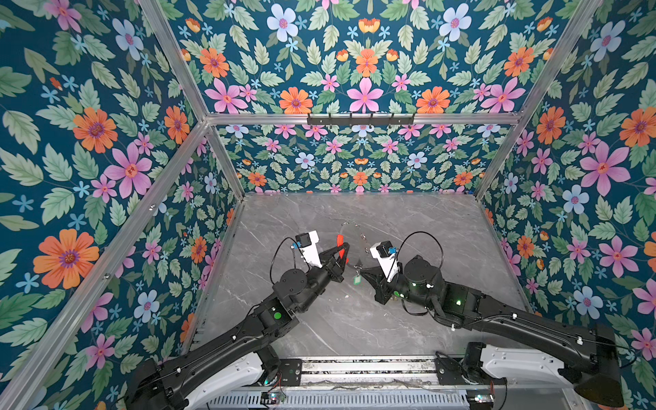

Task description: Remove the keys from the keyring

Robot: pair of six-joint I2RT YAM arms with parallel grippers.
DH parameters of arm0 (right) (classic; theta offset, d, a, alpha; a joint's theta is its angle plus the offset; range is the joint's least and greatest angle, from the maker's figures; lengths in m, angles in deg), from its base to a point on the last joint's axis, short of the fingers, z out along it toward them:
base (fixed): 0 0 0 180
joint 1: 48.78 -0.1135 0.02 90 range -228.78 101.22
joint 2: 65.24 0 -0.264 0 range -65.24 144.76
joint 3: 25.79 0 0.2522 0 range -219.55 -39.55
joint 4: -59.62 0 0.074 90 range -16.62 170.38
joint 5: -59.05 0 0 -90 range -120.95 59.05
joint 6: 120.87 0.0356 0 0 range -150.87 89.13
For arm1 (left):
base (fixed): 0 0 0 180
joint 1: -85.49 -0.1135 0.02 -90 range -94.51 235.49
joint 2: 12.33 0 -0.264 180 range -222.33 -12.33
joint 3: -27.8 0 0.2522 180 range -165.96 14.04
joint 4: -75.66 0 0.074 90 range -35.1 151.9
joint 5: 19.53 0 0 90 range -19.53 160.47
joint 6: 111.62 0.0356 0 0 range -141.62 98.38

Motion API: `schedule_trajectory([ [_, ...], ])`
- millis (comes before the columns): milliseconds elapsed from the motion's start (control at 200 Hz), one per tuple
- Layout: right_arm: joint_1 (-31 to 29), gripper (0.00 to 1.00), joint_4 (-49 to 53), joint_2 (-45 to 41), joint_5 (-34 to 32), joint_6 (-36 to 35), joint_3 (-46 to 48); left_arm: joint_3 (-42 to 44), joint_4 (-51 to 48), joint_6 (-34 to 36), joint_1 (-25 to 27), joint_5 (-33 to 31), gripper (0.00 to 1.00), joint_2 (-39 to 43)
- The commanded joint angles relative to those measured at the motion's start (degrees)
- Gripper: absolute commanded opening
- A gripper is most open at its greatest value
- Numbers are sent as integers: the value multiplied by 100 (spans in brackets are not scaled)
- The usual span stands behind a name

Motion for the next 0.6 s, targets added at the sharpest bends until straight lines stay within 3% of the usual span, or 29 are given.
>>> schedule_trajectory([
  [0, -7, 0, -237, 18, -182, -100, -62, -23, -179, 43, 0, -162, 0, -15],
  [145, 3, 0, -522, 75, -52, -261, -91, -15, -119, -69, 9, 35, 3, -139],
  [415, 74, 0, -989, -15, 55, -379, -35, 238, -227, -291, 14, 139, 28, 189],
  [595, 315, 0, -1064, 12, 181, -267, -10, 369, -260, -477, 12, 467, 33, 261],
])
